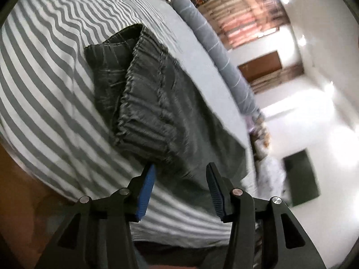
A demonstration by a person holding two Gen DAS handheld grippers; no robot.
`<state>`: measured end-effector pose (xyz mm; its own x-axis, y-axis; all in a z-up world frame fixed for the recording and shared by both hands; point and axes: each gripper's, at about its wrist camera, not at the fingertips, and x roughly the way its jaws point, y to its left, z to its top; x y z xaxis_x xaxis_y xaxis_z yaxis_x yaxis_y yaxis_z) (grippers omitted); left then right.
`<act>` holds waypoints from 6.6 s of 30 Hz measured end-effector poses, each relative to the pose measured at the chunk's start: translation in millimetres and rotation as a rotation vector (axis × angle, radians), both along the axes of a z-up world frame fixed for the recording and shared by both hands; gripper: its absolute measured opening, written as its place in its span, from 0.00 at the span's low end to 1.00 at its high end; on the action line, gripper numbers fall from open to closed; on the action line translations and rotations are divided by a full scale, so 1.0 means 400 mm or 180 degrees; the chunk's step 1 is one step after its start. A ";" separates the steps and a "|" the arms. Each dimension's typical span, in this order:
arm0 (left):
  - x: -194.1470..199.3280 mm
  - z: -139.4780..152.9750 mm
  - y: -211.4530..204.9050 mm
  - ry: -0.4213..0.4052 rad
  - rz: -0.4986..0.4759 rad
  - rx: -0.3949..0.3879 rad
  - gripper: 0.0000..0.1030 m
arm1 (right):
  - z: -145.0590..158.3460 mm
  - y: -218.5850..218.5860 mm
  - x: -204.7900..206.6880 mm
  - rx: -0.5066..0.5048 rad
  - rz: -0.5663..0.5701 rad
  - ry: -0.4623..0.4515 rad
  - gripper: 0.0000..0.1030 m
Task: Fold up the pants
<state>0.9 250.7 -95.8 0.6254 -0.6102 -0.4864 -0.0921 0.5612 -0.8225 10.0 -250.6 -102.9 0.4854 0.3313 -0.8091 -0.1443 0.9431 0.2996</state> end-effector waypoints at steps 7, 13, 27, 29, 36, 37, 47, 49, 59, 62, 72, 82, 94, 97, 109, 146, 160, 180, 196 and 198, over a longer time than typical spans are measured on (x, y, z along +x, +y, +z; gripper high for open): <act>0.041 -0.012 0.006 0.0118 0.0256 -0.0181 0.52 | -0.045 -0.022 -0.008 0.0951 -0.0416 0.0170 0.57; 0.072 -0.023 0.016 0.0245 0.0428 -0.0224 0.52 | -0.098 -0.051 0.036 0.1468 -0.0814 0.0278 0.51; 0.171 0.034 0.007 0.0348 0.0624 0.0266 0.30 | -0.150 -0.107 0.158 0.1825 -0.1273 0.0237 0.10; 0.184 0.040 0.014 0.0354 0.0643 0.0312 0.24 | -0.146 -0.110 0.158 0.1800 -0.1266 0.0231 0.06; 0.255 0.124 0.016 0.0264 0.0524 0.0552 0.20 | -0.064 -0.101 0.113 0.1631 -0.1084 0.0033 0.05; 0.268 0.145 0.018 0.0219 0.0497 0.0556 0.20 | -0.056 -0.103 0.106 0.1619 -0.1067 0.0022 0.05; 0.368 0.299 0.032 -0.0295 -0.0124 0.1064 0.19 | -0.035 -0.016 -0.005 0.1471 -0.0801 0.0074 0.05; 0.348 0.249 0.050 -0.0146 -0.0196 0.1185 0.19 | -0.074 -0.007 -0.018 0.1465 -0.0814 0.0206 0.05; 0.247 -0.029 0.143 0.0500 0.0017 0.1108 0.18 | -0.160 0.025 -0.021 0.1342 -0.0785 0.0459 0.04; 0.253 -0.005 0.131 0.0435 0.0043 0.1171 0.18 | -0.145 0.034 -0.023 0.1270 -0.0771 0.0413 0.04; 0.256 -0.012 0.114 0.0360 0.0060 0.1566 0.22 | -0.166 0.054 -0.024 0.1142 -0.0741 0.0424 0.06; 0.169 0.065 0.085 0.0287 0.0110 0.1835 0.45 | -0.147 0.023 -0.038 0.1277 -0.0811 0.0379 0.22; 0.011 0.187 -0.267 -0.0540 -0.0613 0.2423 0.47 | -0.133 -0.102 -0.033 0.1507 -0.1105 0.0278 0.25; -0.005 0.180 -0.401 -0.0790 -0.1024 0.2574 0.47 | -0.129 -0.115 -0.025 0.1564 -0.1091 0.0284 0.25; -0.053 0.073 -0.800 -0.1197 -0.2120 0.2864 0.47 | -0.131 -0.170 0.010 0.1852 -0.1066 0.0309 0.25; 0.075 -0.034 -0.923 -0.0918 -0.2130 0.2875 0.07 | -0.142 -0.720 0.205 0.2024 -0.2195 -0.0110 0.21; 0.076 0.002 -0.921 -0.0951 -0.2100 0.2864 0.05 | 0.039 -0.718 0.155 0.1632 -0.2171 -0.0462 0.04; 0.046 -0.015 -0.927 -0.1091 -0.2440 0.3050 0.05 | -0.057 -0.760 -0.160 0.1445 -0.2596 -0.0204 0.04; 0.028 -0.036 -0.925 -0.1136 -0.2641 0.3110 0.05 | -0.142 -0.767 -0.222 0.1090 -0.2730 0.0021 0.12; 0.031 -0.047 -0.929 -0.1053 -0.2671 0.3107 0.09 | -0.139 -0.771 -0.232 0.1044 -0.2752 0.0041 0.17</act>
